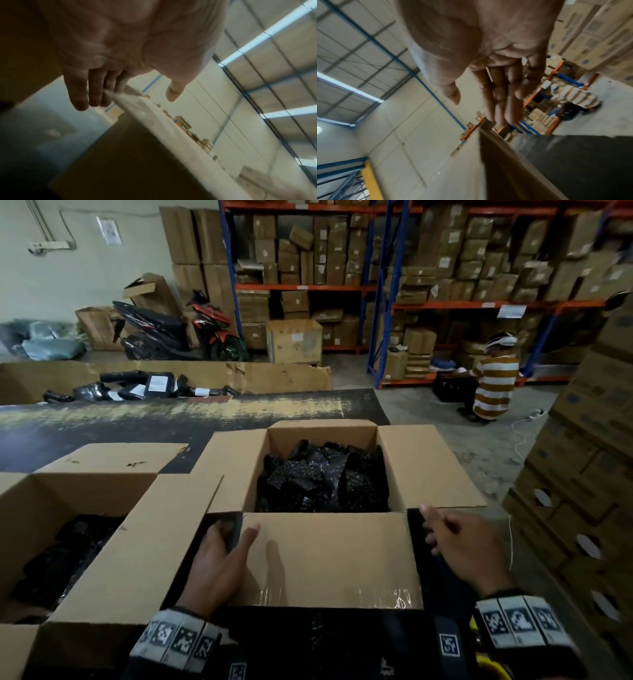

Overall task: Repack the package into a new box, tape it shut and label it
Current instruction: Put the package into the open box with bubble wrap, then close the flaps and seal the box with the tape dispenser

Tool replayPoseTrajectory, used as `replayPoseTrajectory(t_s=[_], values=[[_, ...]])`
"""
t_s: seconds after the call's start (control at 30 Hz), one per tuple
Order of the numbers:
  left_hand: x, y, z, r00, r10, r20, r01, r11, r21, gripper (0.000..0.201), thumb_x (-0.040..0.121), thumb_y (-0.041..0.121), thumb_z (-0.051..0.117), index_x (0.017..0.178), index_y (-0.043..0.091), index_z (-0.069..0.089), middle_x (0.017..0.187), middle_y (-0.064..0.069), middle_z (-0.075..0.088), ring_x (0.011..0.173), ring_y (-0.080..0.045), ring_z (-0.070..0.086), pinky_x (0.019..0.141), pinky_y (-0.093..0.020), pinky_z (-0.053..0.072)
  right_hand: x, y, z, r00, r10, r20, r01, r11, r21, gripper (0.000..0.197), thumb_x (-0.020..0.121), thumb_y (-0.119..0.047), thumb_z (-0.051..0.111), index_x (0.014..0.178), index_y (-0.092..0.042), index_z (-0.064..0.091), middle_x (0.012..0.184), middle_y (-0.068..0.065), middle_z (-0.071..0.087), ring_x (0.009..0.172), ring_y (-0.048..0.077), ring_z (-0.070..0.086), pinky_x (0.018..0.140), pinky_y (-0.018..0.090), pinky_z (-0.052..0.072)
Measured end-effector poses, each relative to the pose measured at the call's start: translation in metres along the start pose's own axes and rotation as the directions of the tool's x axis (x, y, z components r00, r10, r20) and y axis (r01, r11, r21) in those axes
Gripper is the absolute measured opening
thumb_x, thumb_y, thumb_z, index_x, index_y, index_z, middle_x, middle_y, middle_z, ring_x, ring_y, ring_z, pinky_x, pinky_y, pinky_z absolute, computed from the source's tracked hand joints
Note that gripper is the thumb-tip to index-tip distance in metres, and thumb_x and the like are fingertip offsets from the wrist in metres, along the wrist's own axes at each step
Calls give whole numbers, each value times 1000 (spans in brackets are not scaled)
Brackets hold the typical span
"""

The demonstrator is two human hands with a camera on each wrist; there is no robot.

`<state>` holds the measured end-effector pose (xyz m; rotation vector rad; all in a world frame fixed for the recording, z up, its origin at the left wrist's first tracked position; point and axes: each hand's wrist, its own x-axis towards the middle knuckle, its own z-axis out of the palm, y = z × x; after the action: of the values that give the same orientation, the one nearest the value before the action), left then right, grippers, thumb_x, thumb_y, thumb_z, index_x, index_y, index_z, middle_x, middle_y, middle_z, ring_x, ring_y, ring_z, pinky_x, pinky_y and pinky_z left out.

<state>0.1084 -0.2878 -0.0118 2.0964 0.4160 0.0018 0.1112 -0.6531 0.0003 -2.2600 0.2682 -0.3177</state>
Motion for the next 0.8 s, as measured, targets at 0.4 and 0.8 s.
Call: replayPoseTrajectory(t_s=[0.4,0.8], values=[[13,10,11,922,379,82,-368,921,-126,78,85,75,57,152,37,43,149,16,41,136,-4,42,112,-33,37,13,-29,18,902,-277,331,267,961,76,80,87,-73,46,157,-37,30,162,-12,28,146,5,30,116,31,26],[45,-22,-22,743,615,266,-670,679,300,77,85,-13,52,141,39,57,152,15,44,135,-14,51,114,-38,44,36,10,1,752,-304,585,541,793,-282,100,84,-6,71,148,-64,20,167,-21,-10,148,6,9,119,39,27]])
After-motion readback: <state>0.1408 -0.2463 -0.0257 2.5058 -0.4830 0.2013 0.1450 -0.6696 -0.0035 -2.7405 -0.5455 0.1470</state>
